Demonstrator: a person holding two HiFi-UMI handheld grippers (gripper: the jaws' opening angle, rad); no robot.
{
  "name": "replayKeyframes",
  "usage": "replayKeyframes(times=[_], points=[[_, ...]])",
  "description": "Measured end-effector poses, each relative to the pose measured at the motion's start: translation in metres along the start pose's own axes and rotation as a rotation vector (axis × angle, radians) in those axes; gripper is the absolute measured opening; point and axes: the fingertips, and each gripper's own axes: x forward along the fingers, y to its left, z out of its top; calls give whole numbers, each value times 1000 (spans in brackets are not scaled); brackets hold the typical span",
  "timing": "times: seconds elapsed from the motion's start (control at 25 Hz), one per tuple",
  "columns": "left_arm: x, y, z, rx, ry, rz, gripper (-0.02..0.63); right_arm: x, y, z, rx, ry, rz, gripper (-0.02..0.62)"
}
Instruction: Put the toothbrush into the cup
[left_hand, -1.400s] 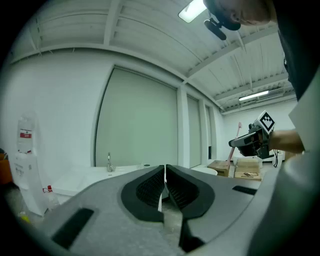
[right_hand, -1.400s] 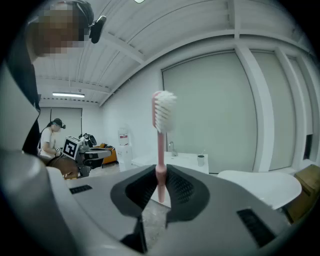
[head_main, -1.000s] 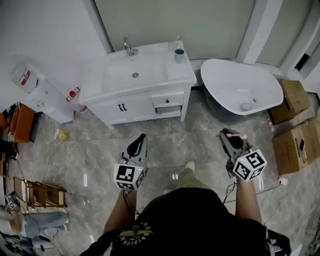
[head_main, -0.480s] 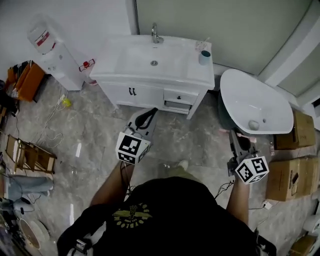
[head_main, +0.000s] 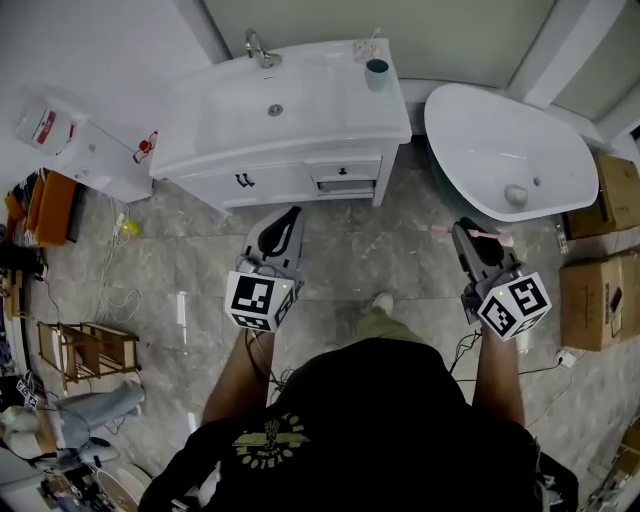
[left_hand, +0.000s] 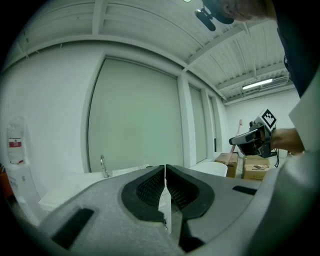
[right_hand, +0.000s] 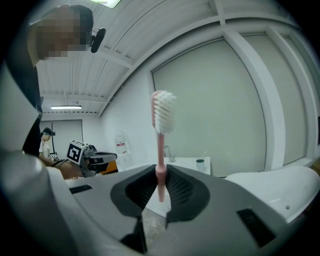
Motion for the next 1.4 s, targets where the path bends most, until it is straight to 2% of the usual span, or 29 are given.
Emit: replayKeyframes(times=[0.16, 0.28, 0.56, 0.8, 0.92, 1.16, 1.4], points=[[31, -5, 9, 9, 5, -10, 18, 8, -25, 6, 18, -12, 9, 55], [53, -3, 18, -31, -7, -4, 18, 15, -46, 12, 30, -13, 19, 55], [88, -2, 36, -14, -23, 64, 18, 42, -92, 28, 27, -17, 88, 55], [94, 12, 29, -34, -9, 132, 18, 66, -101, 40, 7, -13, 148, 55], [98, 18, 21, -56, 1, 149, 18, 73, -109, 35, 9, 8, 149, 55], [119, 24, 10, -60, 19, 111, 18, 89, -124, 29, 31, 18, 118, 55], [156, 40, 14, -43, 8, 60, 18, 111, -135, 33, 31, 19, 93, 55]])
